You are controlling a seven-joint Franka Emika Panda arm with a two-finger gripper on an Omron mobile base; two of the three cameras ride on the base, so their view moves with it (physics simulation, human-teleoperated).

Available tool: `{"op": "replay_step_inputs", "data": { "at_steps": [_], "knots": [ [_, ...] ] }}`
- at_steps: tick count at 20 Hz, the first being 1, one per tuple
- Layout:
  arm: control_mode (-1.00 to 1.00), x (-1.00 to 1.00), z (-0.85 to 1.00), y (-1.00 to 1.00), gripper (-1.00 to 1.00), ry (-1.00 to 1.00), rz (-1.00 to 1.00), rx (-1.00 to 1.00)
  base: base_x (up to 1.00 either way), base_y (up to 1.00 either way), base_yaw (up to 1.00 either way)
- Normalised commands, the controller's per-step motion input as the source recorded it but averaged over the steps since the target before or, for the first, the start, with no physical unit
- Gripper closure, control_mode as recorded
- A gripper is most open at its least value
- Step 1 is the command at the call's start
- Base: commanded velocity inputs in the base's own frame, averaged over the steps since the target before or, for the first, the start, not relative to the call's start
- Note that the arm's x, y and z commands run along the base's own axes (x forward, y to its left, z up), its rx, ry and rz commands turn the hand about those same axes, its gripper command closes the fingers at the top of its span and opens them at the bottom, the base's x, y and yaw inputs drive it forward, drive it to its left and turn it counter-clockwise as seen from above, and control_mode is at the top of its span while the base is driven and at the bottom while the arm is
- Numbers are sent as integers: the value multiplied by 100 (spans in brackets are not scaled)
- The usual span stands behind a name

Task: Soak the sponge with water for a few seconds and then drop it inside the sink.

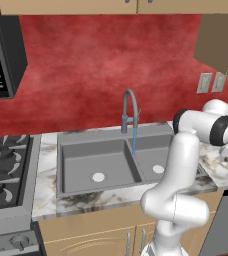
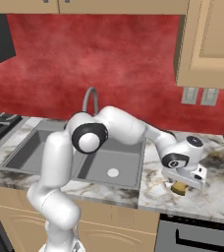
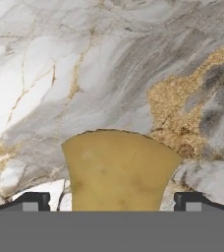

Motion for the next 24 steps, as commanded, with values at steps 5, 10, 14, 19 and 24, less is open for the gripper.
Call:
{"op": "replay_step_inputs", "data": {
  "at_steps": [5,10,14,19,24],
  "knots": [
    [-100,16,-22,0,-100,0,-3,0,0,0,0],
    [-100,5,-15,-2,-100,0,-3,0,0,0,0],
    [-100,0,0,0,-100,0,-1,0,0,0,0],
    [-100,0,0,0,-100,0,0,0,0,0,0],
    [-100,0,0,0,100,0,0,0,0,0,0]
  ]
}}
